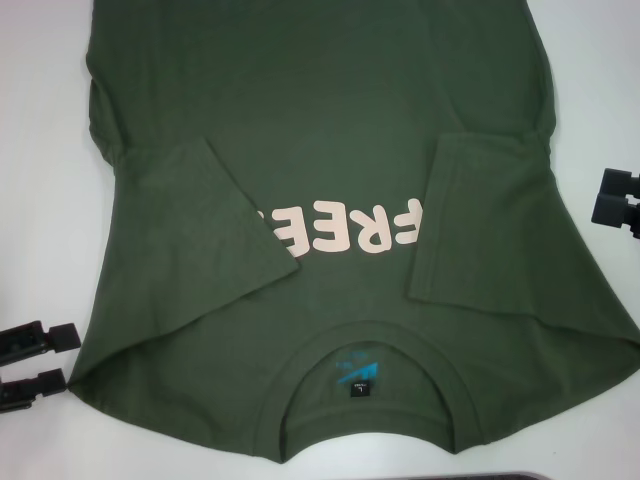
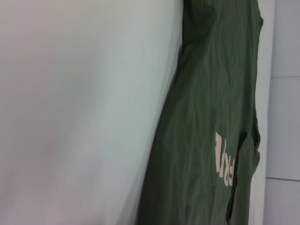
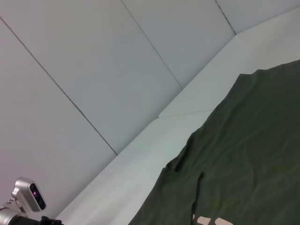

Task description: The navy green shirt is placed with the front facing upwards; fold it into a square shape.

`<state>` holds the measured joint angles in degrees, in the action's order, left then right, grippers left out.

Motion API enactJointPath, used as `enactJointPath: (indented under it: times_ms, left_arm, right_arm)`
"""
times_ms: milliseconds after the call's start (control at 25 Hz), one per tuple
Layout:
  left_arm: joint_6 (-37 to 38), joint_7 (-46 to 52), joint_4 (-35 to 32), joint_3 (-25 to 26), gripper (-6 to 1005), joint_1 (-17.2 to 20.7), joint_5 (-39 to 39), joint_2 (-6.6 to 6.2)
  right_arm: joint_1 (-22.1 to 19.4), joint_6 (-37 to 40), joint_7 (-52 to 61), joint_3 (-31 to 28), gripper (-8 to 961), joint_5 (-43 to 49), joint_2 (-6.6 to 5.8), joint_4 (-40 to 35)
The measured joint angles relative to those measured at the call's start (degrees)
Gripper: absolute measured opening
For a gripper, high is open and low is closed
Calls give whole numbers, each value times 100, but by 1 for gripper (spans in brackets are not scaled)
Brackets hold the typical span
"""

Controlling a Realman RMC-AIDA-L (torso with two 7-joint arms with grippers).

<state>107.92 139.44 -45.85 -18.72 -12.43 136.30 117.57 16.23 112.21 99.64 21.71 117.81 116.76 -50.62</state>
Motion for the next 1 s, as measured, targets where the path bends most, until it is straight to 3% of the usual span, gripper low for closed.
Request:
enactJointPath:
  times_ms: [200,1000]
  left_arm:
    - [-4,-27,0,0,873,50,59,-52]
    - [-372,65,287,-38,872,-32,173,-38]
  right_arm:
    - [33,1,10,-6,912,-3,12,9]
    - [68,54,20,-88,911,-4,-1,78]
